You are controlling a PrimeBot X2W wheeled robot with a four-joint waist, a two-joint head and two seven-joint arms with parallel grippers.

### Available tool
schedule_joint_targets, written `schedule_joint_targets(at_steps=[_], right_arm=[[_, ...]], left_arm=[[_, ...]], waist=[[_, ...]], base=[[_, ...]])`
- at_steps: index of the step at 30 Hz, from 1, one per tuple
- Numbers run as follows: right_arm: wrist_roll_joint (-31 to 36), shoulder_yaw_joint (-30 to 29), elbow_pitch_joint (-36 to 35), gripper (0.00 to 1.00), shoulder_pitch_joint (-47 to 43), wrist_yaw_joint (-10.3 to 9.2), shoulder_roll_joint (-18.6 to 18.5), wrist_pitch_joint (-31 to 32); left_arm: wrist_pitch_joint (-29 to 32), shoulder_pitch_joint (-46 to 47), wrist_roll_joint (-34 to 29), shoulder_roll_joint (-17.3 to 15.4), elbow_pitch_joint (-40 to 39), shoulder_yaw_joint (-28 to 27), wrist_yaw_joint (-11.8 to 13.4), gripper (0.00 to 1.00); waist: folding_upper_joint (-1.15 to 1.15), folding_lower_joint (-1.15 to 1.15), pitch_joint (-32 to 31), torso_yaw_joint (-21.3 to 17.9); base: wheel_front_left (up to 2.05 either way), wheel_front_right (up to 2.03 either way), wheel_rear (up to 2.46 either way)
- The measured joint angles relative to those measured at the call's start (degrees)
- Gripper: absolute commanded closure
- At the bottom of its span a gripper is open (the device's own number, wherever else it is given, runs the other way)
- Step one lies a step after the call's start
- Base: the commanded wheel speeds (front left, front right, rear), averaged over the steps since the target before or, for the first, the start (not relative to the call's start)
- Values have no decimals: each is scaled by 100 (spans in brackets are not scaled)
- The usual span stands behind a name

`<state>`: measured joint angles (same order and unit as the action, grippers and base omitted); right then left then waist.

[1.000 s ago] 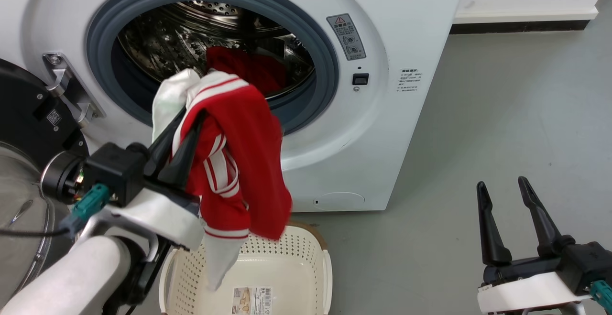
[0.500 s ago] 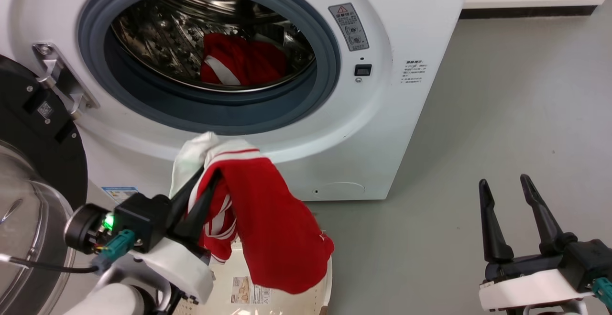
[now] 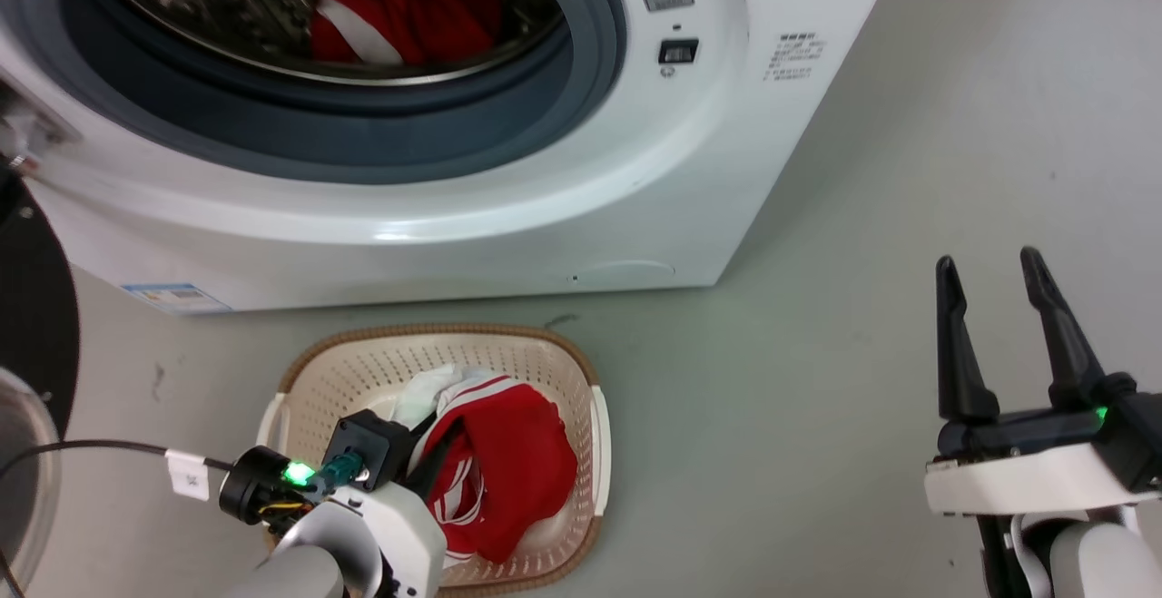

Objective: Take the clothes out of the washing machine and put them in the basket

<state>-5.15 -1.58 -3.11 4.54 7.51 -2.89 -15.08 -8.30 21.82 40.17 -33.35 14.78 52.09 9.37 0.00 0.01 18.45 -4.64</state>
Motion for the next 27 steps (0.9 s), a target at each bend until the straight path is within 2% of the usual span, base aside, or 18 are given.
schedule_joint_targets(at_steps=[13,20,27], right_arm=[[-277,-109,-159,0,782,0,-3,0],[-454,-140,-245,0,1111,0,-2,0],[-636,-213,-283,0,1247,0,-2,0]], left_arm=[[-46,1549,-237,1046,3456,361,-1036,100],[59,2400,-524,1371,4853,606,-1293,100],[419,2819,-676,1583,5580,870,-1473,100]], waist=[[0,1,1572,-353],[0,1,2353,-529],[0,1,2931,-689]], base=[[0,0,0],[0,0,0],[0,0,0]])
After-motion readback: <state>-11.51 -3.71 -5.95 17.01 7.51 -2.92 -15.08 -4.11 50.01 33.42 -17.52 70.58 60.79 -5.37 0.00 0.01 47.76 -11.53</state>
